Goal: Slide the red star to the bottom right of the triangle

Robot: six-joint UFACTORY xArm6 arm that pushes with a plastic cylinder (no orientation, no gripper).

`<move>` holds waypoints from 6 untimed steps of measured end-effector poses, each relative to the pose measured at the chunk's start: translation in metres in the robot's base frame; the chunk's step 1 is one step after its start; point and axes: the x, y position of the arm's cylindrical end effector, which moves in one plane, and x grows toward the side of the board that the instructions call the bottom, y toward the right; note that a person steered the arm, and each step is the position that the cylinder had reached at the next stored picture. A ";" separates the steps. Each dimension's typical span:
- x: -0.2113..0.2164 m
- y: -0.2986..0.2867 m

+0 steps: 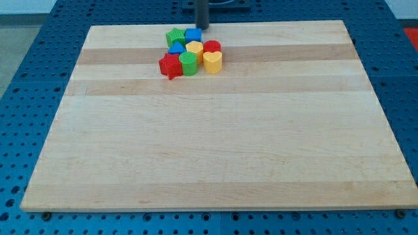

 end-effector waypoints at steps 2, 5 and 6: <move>0.061 -0.085; 0.001 -0.047; 0.021 -0.029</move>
